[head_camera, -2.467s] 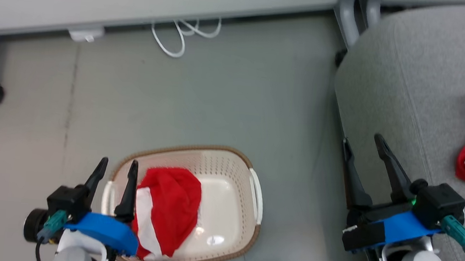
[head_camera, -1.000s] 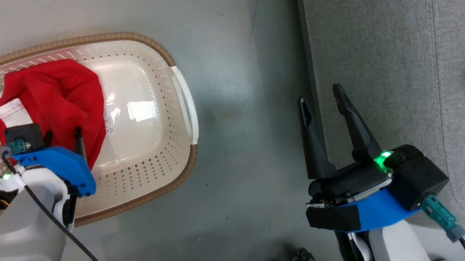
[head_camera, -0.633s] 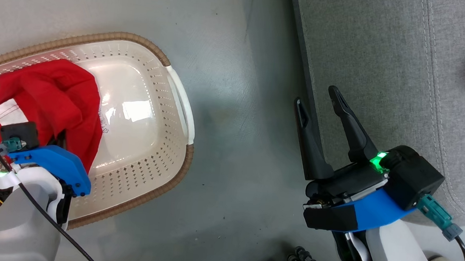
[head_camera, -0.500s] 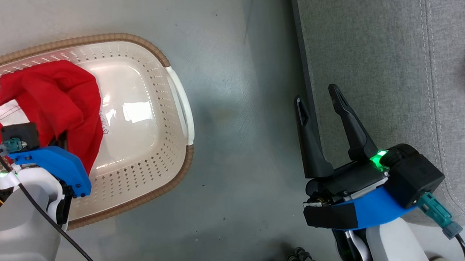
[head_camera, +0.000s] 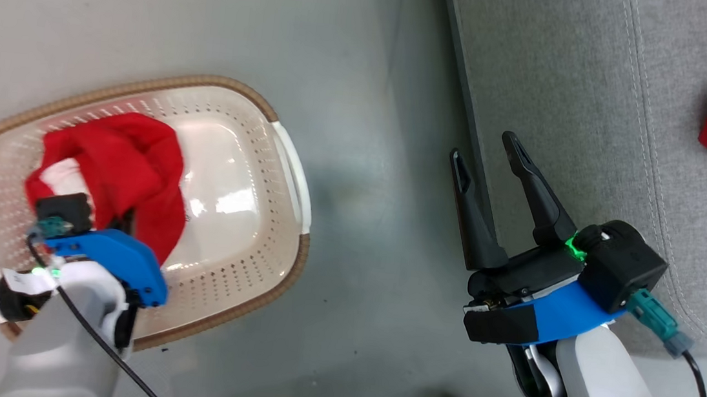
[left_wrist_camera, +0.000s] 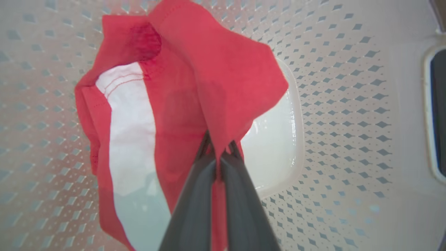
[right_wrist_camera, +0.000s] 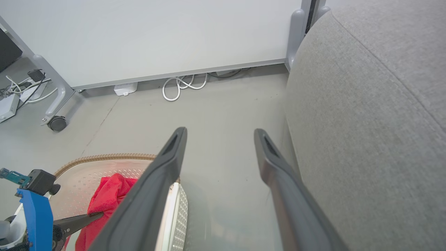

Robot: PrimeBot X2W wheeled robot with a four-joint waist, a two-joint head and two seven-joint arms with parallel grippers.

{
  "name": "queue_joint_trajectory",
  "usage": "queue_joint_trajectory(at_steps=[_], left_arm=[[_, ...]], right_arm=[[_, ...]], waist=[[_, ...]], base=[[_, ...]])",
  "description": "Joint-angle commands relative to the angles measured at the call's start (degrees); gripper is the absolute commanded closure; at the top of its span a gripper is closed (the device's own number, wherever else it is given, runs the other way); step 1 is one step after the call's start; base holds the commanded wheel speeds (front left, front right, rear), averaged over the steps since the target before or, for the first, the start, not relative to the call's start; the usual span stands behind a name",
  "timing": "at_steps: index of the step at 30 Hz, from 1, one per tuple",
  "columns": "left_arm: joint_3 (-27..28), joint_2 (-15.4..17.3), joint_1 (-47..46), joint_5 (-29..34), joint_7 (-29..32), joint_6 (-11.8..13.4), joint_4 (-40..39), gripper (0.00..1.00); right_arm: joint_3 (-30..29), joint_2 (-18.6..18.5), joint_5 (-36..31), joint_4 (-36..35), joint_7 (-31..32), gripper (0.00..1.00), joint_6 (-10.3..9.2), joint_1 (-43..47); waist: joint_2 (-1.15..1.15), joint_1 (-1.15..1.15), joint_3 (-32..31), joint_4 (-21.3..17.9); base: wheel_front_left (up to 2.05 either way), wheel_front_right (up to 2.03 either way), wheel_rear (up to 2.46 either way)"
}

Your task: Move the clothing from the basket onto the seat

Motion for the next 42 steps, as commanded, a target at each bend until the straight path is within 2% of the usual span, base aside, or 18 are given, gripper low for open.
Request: queue_joint_trajectory(at_steps=[1, 10, 18, 30, 42], left_arm=[[-0.2, -0.6, 0.0, -0.2, -0.6, -0.3, 0.0, 1.0], [-2.8, -3.8, 2.6, 0.1, -2.2, -1.0, -1.1, 1.0], [-5.9, -6.1, 7.4, -0.6, -2.5, -1.1, -3.8, 1.0], [-19.6, -7.1, 12.0, -4.5, -2.5, -1.1, -13.7, 1.0], [-34.6, -7.1, 9.1, -10.1, -2.5, -1.0, -23.9, 1.0]], right_arm=[[-0.3, 0.0, -0.9, 0.6, -0.3, 0.0, 0.01, -0.2], [-2.0, 0.0, -4.0, 3.7, 2.5, 0.0, 0.01, 1.4], [-1.7, 0.0, -4.1, 5.5, 4.9, 0.0, 0.02, 4.5], [-1.7, 0.0, -3.6, 7.0, 7.6, 0.0, 0.01, 11.6], [-1.7, 0.0, -2.5, 6.3, 9.8, 0.0, 0.01, 17.1]], waist=[[0.0, 0.0, -1.9, 1.5], [0.0, 0.0, -10.8, 4.8], [0.0, 0.0, -21.9, 6.8], [0.0, 0.0, -36.4, 11.1], [0.0, 0.0, -44.7, 14.7]], base=[[0.0, 0.0, 0.0], [0.0, 0.0, 0.0], [0.0, 0.0, 0.0], [0.0, 0.0, 0.0], [0.0, 0.0, 0.0]])
